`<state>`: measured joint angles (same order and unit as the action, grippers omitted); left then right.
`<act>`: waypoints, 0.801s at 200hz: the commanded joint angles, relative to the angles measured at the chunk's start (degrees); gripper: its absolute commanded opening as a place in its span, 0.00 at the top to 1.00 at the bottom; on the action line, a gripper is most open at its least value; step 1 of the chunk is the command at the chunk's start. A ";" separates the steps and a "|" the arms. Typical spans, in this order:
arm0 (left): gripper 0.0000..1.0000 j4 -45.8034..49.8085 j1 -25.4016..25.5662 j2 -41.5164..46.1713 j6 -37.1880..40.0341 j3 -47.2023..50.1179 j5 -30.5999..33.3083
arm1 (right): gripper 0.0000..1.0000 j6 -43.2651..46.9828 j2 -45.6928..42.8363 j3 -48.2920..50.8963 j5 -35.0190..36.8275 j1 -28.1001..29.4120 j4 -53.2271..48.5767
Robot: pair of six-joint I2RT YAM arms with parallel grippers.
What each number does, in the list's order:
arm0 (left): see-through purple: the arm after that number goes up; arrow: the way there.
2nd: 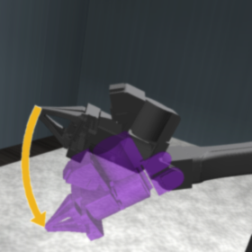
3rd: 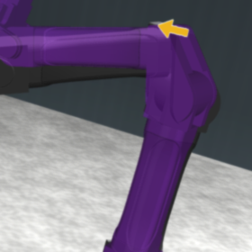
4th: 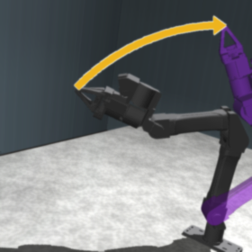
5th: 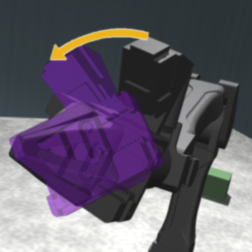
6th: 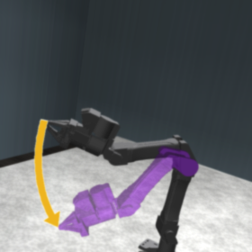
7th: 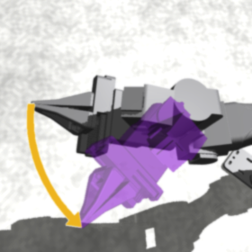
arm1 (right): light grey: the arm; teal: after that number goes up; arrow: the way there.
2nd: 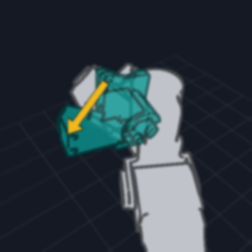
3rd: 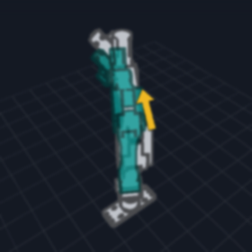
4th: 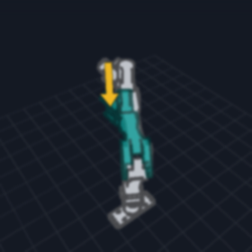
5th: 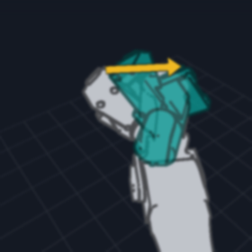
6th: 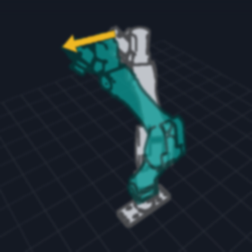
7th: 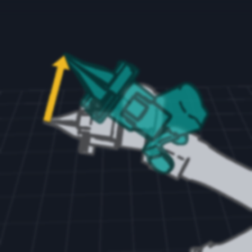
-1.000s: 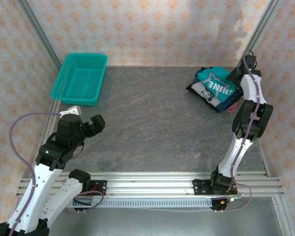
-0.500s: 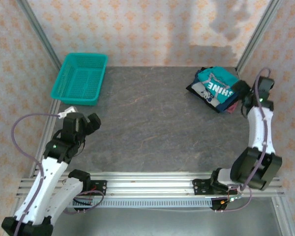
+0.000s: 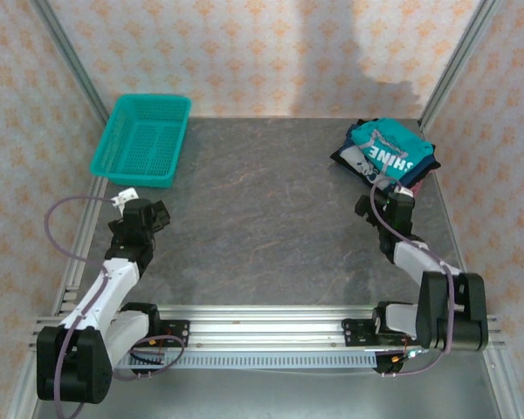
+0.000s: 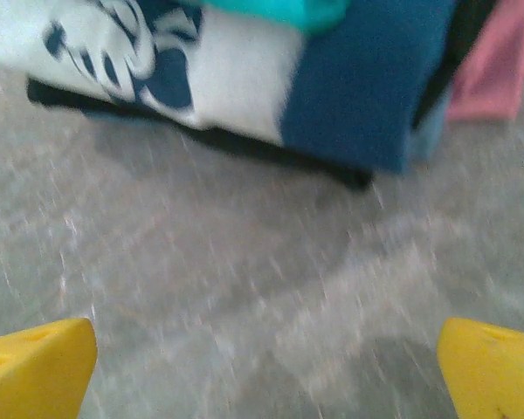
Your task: Fold and stack the t-shirts
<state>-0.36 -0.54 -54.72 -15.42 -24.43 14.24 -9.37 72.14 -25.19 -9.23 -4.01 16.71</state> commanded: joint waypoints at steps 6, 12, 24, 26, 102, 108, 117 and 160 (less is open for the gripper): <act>0.00 -21.64 -0.52 -4.84 4.29 3.56 0.22 | 0.01 5.58 4.79 0.82 2.56 1.20 16.44; 0.00 -24.45 -0.52 -6.64 4.72 4.33 0.50 | 0.01 5.84 4.87 3.24 5.53 1.67 21.18; 0.00 -29.78 -0.48 -10.03 5.98 5.45 -0.63 | 0.01 7.41 2.70 6.65 9.56 1.60 26.84; 0.00 -30.60 -0.51 -10.60 6.23 5.62 -0.86 | 0.01 7.47 2.67 7.22 10.42 1.58 28.41; 0.00 -45.43 2.02 -31.24 14.67 1.48 -8.44 | 0.01 9.27 16.96 4.25 13.69 3.86 37.15; 0.00 -42.04 2.03 -30.31 14.29 0.59 -8.36 | 0.01 9.33 16.74 4.08 13.95 4.02 36.62; 0.00 -45.25 2.03 -31.24 14.63 1.31 -8.26 | 0.01 9.24 15.40 3.40 13.98 4.04 32.87; 0.00 -43.82 2.28 -31.03 14.72 0.84 -8.01 | 0.01 9.56 16.04 4.20 12.85 4.07 35.87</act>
<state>-41.43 1.48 -86.02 -2.44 -22.50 6.07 -0.86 88.55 -20.78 2.85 -0.14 51.42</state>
